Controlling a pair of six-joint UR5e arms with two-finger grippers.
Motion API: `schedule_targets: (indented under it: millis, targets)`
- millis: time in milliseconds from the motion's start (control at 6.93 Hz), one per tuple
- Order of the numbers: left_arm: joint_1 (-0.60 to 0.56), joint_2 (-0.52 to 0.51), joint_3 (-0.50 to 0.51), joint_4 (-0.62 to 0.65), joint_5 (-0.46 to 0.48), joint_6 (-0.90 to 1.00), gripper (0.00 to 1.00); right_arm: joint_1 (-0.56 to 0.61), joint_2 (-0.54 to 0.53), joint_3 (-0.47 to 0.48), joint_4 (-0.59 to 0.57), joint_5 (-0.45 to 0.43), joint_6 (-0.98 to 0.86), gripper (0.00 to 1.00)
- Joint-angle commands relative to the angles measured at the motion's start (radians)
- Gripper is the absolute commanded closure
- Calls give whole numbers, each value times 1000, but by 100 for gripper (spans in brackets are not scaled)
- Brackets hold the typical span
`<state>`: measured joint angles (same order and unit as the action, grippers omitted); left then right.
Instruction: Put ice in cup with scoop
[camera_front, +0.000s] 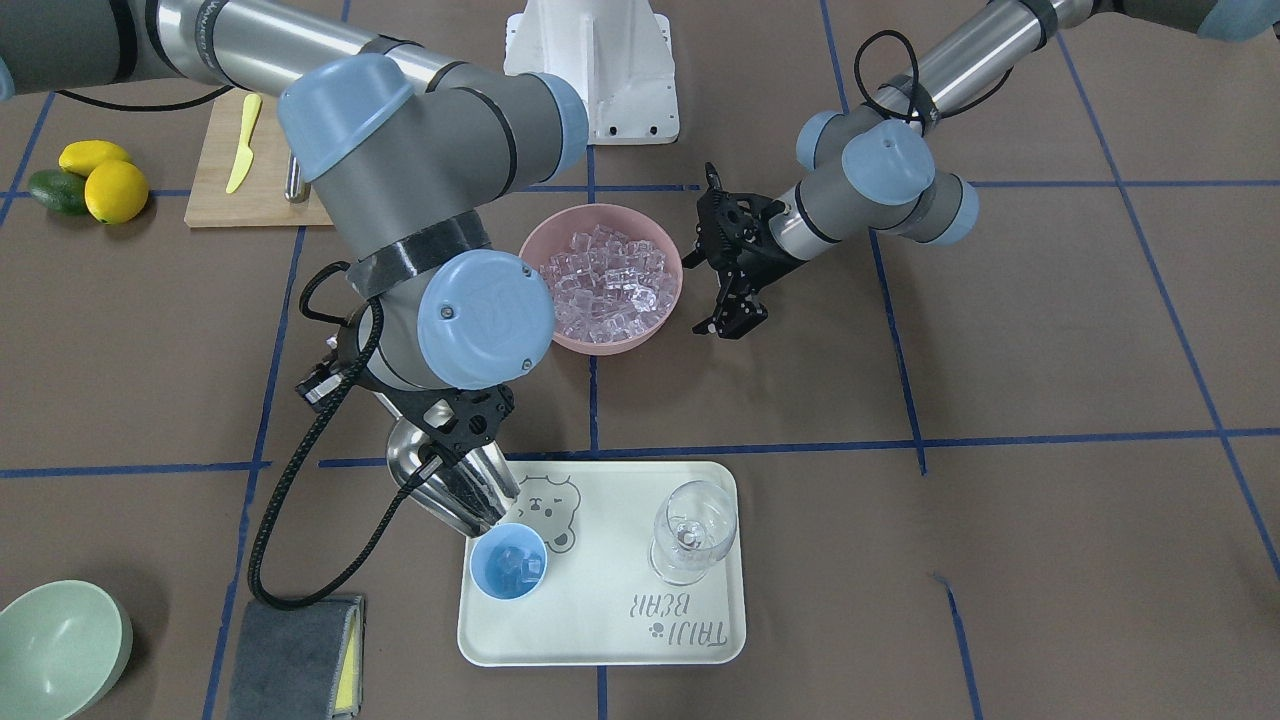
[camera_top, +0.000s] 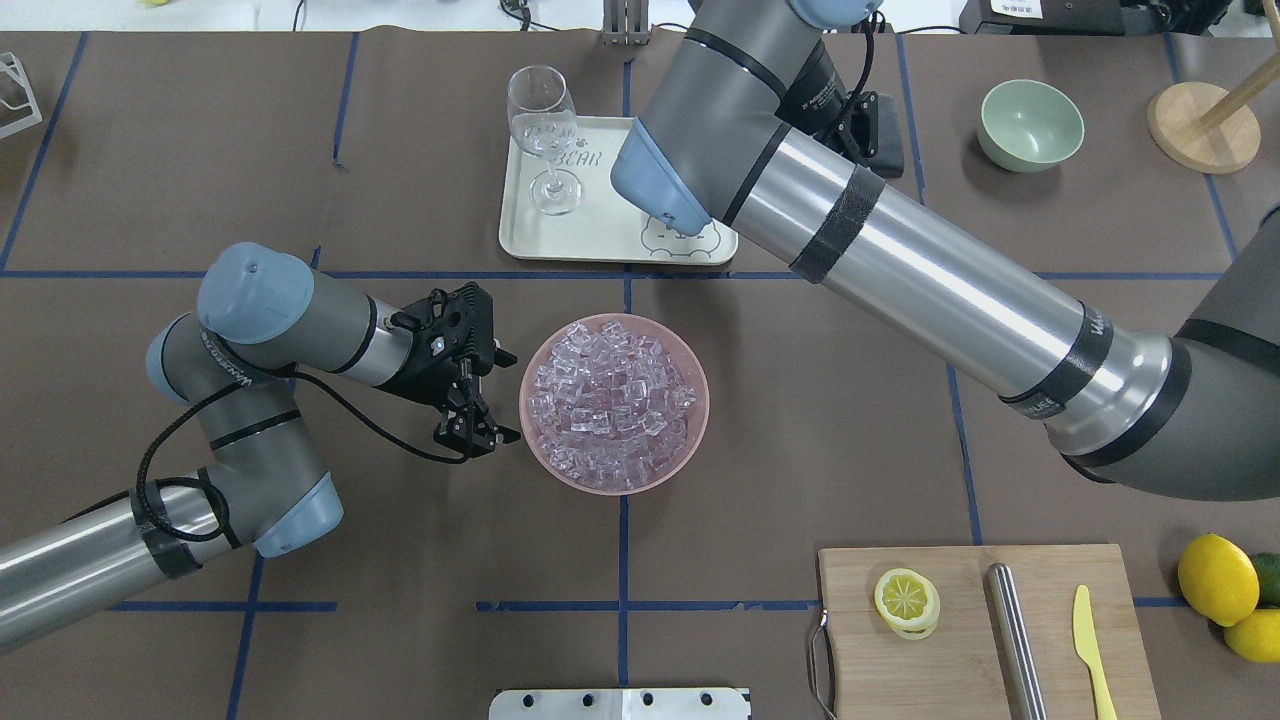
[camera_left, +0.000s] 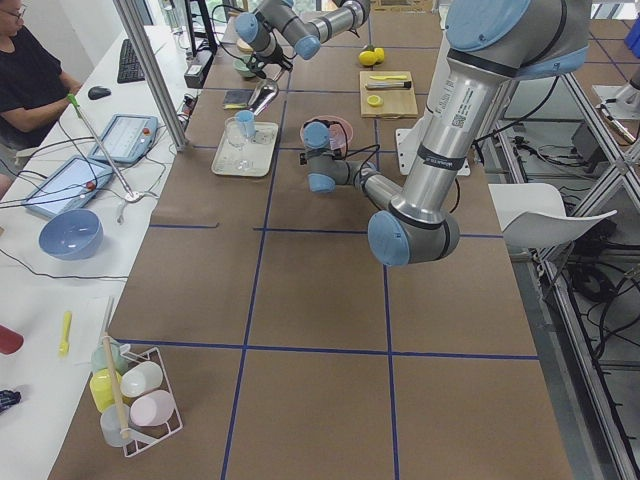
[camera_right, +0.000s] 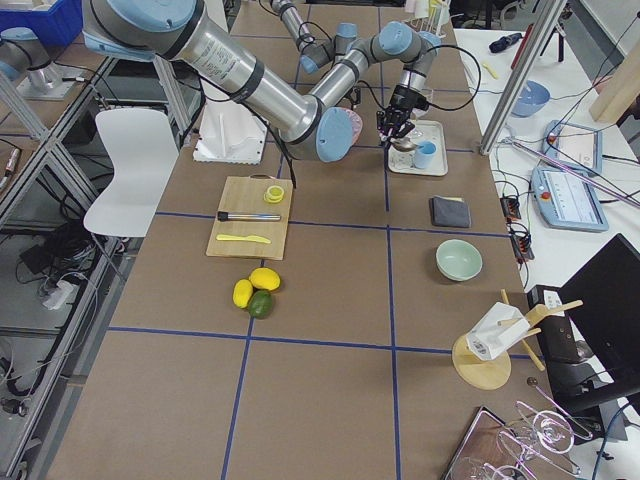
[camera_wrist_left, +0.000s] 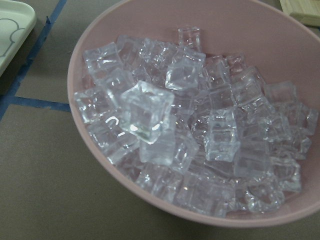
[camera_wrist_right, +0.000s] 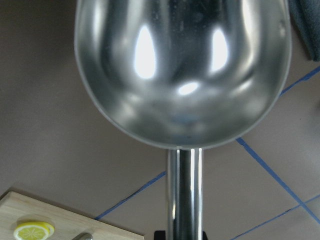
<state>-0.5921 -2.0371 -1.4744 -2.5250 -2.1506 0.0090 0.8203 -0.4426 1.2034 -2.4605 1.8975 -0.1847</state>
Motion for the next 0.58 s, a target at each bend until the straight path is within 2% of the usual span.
schedule_targets:
  millis: [0,144,289,433]
  targets:
    - [0,0,-1,0,0,-1,0,25,-20,68,1,76,74,100]
    - [0,2,-1,0,0,-1,0,33,-147,232,17,131,249,100]
    - [-1,2,-3,0,2,-1,0,36,-333,415,169,217,422,100]
    - [-5,2,-3,0,3,-3,0,51,-458,518,274,294,571,100]
